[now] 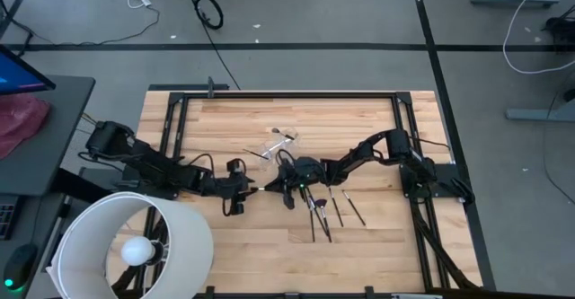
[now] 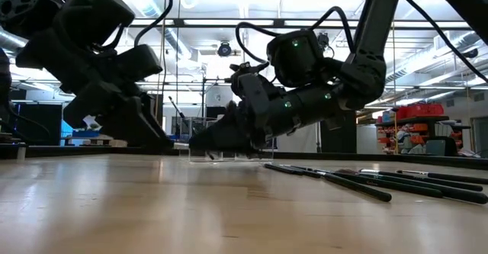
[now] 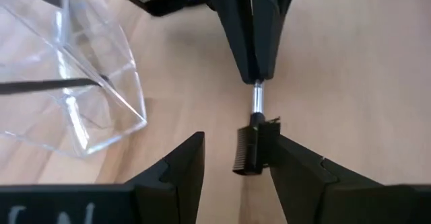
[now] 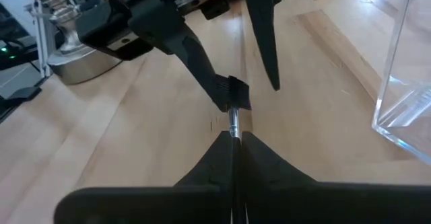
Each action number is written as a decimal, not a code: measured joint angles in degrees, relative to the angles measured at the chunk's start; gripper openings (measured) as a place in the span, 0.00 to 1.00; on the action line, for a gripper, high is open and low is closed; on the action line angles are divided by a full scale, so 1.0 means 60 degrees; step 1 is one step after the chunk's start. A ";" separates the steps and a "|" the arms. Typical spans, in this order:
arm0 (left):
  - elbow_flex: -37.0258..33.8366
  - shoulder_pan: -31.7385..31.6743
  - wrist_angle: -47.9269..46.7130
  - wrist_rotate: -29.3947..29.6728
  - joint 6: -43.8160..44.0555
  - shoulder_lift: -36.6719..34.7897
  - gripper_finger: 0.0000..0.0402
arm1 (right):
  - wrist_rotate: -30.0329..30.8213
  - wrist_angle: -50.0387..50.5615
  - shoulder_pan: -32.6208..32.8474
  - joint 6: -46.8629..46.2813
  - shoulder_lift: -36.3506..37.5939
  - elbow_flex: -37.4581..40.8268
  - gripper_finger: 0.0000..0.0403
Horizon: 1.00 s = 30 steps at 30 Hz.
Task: Put items in baskets/containers
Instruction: Put the black brow brush into the transparent organizer
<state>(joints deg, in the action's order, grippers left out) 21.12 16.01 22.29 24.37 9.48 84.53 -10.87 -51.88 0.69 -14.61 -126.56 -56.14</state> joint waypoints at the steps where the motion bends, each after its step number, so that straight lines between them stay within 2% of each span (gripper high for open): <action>1: 0.0000 0.0006 0.0064 0.0064 -0.0171 0.0000 0.41 | -0.0059 -0.0010 -0.0017 0.0000 0.0000 0.0000 0.02; 7: 0.0000 0.0066 0.0296 0.0072 -0.0522 0.0000 0.39 | -0.0413 -0.0285 -0.0087 0.0000 0.0007 -0.0007 0.02; 12: 0.0000 0.0066 0.0285 0.0051 -0.0530 -0.0002 0.28 | -0.0962 -0.0593 -0.0196 -0.0289 0.0007 -0.0007 0.02; 21: 0.0000 0.0066 0.0429 0.0046 -0.0553 -0.0004 0.09 | -0.1137 -0.0641 -0.0303 -0.0507 0.0033 -0.0007 0.02; 26: 0.0000 0.0066 0.0509 0.0071 -0.0426 -0.0004 0.08 | -0.1184 -0.0605 -0.0335 -0.0580 0.0038 -0.0011 0.02; 30: 0.0000 0.0062 0.0589 0.0081 -0.0234 -0.0004 0.12 | -0.1169 -0.0601 -0.0335 -0.0625 0.0038 -0.0015 0.02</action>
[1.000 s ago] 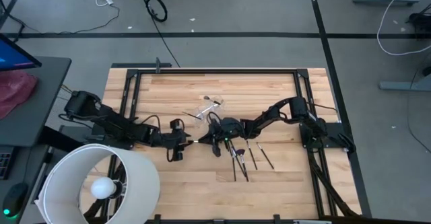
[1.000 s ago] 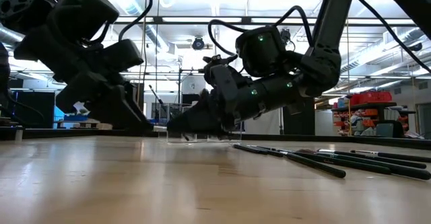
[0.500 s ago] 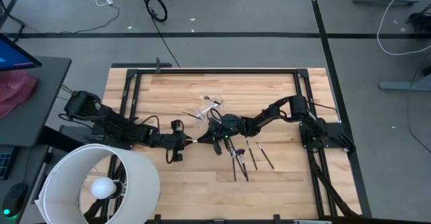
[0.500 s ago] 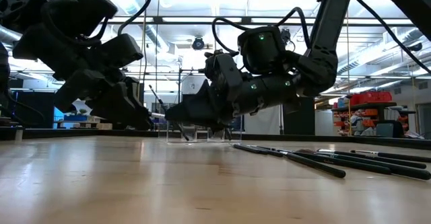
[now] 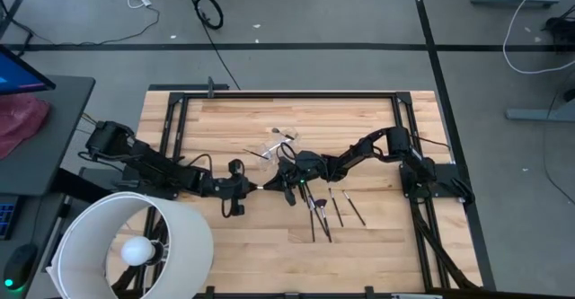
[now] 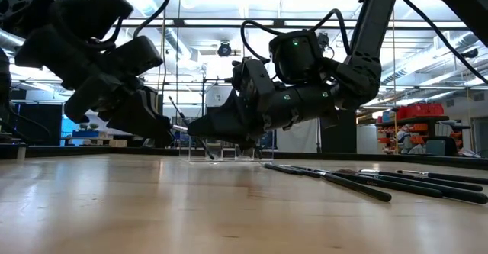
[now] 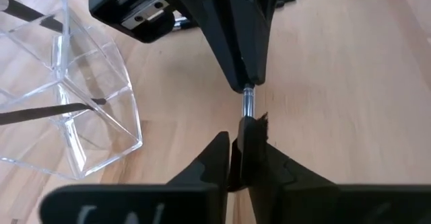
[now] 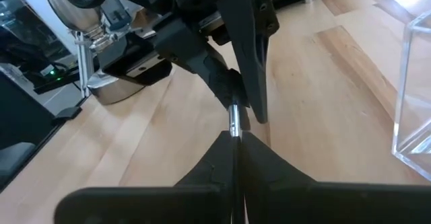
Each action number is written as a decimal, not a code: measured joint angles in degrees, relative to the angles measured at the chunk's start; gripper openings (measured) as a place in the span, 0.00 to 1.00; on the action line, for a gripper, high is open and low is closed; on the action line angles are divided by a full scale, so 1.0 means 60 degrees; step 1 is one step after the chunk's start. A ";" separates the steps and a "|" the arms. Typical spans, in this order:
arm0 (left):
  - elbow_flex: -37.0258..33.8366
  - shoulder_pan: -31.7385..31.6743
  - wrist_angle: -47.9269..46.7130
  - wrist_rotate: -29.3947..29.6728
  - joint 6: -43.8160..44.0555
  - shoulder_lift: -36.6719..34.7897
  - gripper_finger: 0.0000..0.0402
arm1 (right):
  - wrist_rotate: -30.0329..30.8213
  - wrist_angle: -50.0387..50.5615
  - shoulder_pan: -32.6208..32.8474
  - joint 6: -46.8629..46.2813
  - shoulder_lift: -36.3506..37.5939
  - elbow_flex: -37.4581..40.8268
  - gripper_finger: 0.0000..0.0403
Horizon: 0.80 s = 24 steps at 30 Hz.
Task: Put items in baskets/containers
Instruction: Put the black brow brush into the transparent organizer
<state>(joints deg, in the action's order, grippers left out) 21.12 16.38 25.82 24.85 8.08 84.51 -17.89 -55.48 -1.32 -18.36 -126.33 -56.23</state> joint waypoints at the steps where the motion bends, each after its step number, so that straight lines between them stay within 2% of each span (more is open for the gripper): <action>1: 0.0000 -0.0004 0.0035 0.0005 0.0034 0.0000 0.13 | 0.0010 0.0004 0.0000 -0.0123 0.0002 -0.0007 0.02; 8: 0.0000 -0.0007 0.0260 0.0045 0.0041 -0.0005 0.22 | 0.0016 0.0079 -0.0161 -0.0874 0.0000 -0.0007 0.02; 13: 0.0000 -0.0011 0.0269 0.0041 0.0039 -0.0007 0.22 | 0.0024 0.0073 -0.0211 -0.0934 -0.0002 -0.0007 0.02; 17: 0.0000 -0.0007 0.0252 0.0033 0.0033 -0.0007 0.18 | 0.0020 0.0069 -0.0208 -0.0934 -0.0002 -0.0007 0.02; 24: 0.0000 0.0004 0.0236 -0.0086 -0.0001 -0.0007 0.05 | -0.0113 0.0019 -0.0214 -0.0785 -0.0002 -0.0007 0.05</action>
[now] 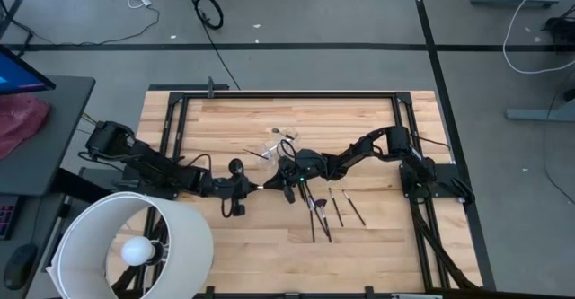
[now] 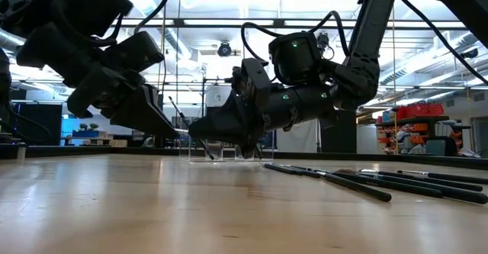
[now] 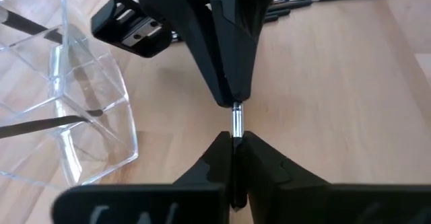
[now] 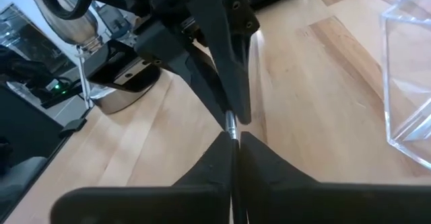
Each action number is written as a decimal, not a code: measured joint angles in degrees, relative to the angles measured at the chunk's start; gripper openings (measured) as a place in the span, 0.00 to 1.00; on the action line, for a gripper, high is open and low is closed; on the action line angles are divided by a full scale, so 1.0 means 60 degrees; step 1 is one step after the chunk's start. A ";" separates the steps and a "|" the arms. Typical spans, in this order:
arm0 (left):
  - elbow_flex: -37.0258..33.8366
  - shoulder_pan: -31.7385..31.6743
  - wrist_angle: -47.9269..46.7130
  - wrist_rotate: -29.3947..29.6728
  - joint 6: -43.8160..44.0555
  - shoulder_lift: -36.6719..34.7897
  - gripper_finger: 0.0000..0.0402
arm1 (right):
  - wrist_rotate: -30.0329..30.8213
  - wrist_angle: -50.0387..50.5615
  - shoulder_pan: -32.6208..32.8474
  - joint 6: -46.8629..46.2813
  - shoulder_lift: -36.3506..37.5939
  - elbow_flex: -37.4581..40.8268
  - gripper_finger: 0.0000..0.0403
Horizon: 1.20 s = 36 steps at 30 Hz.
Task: Put items in baskets/containers
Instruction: Put the black brow brush into the transparent organizer
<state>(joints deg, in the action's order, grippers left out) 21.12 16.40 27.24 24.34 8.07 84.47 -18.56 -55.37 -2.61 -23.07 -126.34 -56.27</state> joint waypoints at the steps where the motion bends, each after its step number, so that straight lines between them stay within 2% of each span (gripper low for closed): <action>1: 0.0000 0.0000 0.0004 0.0002 0.0001 0.0000 0.04 | -0.0025 -0.0005 -0.0001 -0.0002 0.0000 0.0000 0.06; 10: 0.0004 -0.0007 0.0010 -0.0207 0.0096 0.0000 0.09 | -0.0148 0.0098 -0.0066 -0.0029 0.0062 0.0003 0.23; 15: 0.0011 -0.0007 0.0869 -0.0954 0.0301 -0.0014 0.04 | -0.0779 0.0079 -0.0070 0.0227 0.0408 0.0007 0.30; 19: 0.0192 -0.0007 0.0939 -0.1165 0.0304 -0.0098 0.05 | -0.1530 0.0271 -0.0070 0.0336 0.0866 0.0007 0.33; 22: 0.0490 -0.0007 0.0689 -0.1071 -0.0012 -0.0098 0.09 | -0.1824 0.0759 -0.0066 0.0968 0.1393 0.0007 0.34; 25: 0.1050 -0.0018 -0.0480 -0.0976 -0.0246 -0.0098 0.09 | -0.1812 0.1710 -0.0052 0.1799 0.2022 0.0007 0.33; 29: 0.2125 -0.0018 -0.2831 -0.0420 -0.0350 -0.0098 0.04 | -0.1474 0.3544 -0.0102 0.2970 0.3218 0.0007 0.32; 32: 0.3124 -0.0055 -0.4801 0.0301 -0.0683 -0.0098 0.04 | -0.0437 0.4992 -0.0114 0.3963 0.4203 0.0007 0.32; 36: 0.4474 -0.0380 -0.7128 0.0682 -0.0794 -0.0098 0.07 | 0.1709 0.6709 -0.0188 0.5068 0.5749 0.0007 0.32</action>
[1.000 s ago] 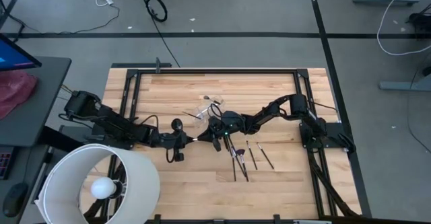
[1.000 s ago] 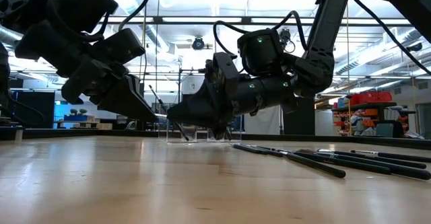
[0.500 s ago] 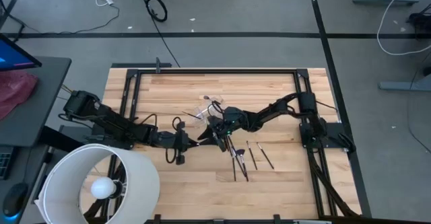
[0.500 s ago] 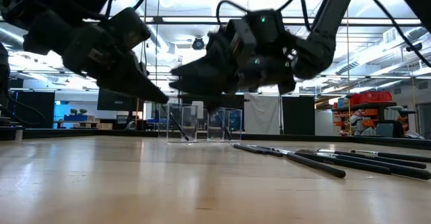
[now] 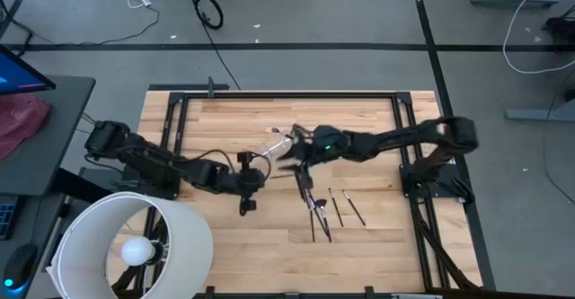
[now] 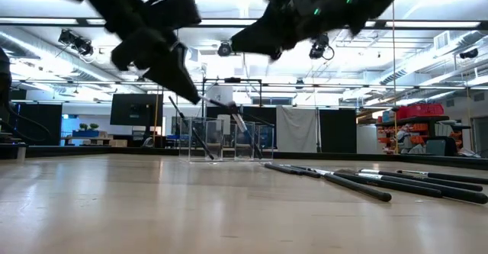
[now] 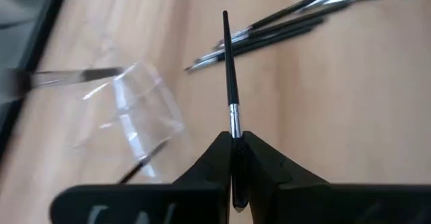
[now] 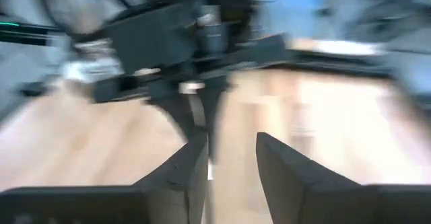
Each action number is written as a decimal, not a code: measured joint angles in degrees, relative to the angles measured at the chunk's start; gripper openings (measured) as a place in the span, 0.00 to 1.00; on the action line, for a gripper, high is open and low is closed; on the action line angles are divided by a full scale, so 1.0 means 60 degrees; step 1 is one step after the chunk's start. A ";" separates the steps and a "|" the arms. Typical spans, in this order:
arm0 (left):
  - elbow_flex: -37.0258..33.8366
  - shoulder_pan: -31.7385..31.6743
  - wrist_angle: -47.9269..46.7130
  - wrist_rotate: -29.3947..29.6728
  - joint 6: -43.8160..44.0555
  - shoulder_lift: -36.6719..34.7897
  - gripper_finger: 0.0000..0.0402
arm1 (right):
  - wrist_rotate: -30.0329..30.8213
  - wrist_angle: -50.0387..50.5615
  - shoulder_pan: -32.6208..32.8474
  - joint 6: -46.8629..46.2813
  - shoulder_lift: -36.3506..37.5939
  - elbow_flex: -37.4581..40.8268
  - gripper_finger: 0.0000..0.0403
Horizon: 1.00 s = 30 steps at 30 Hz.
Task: Put items in baskets/containers
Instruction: Put the black brow brush into the transparent organizer
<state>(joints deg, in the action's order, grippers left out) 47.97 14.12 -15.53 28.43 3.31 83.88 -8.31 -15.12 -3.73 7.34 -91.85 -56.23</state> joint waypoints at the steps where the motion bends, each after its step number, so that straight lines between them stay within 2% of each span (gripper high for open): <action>1: 0.0295 -0.0103 -0.0522 0.0019 -0.0014 0.0000 0.07 | 0.0506 0.0402 -0.0051 0.0139 0.0402 0.0000 0.32; 3: 0.0874 -0.0301 -0.1359 0.0023 -0.0064 0.0000 0.07 | 0.1423 0.1049 -0.0177 0.0294 0.1187 0.0000 0.32; 5: 0.1385 -0.0482 -0.2055 0.0019 -0.0288 0.0000 0.05 | 0.1773 0.1628 -0.0332 0.0388 0.1873 0.0000 0.32; 10: 0.2818 -0.0893 -0.4221 0.0007 -0.0555 0.0000 0.05 | 0.1802 0.2624 -0.0500 0.0413 0.2957 0.0000 0.32; 15: 0.4180 -0.1362 -0.6617 -0.0003 -0.0417 0.0004 0.06 | 0.1806 0.3328 -0.0538 0.0513 0.3252 0.0000 0.32; 19: 0.4815 -0.1744 -0.8100 -0.0741 -0.0349 0.0004 0.05 | 0.1802 0.3680 -0.0534 0.0455 0.3234 0.0000 0.32; 23: 0.4869 -0.2097 -0.8895 -0.1666 -0.0157 0.0004 0.06 | 0.1802 0.3899 -0.0534 0.0455 0.3202 0.0000 0.32; 30: 0.4869 -0.2348 -0.8932 -0.1785 -0.0168 0.0029 0.05 | 0.1791 0.3899 -0.0534 0.0360 0.3202 0.0000 0.32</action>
<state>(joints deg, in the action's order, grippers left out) 77.19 0.03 -69.12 17.72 2.31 84.05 2.44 8.27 -6.94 9.50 -72.64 -56.23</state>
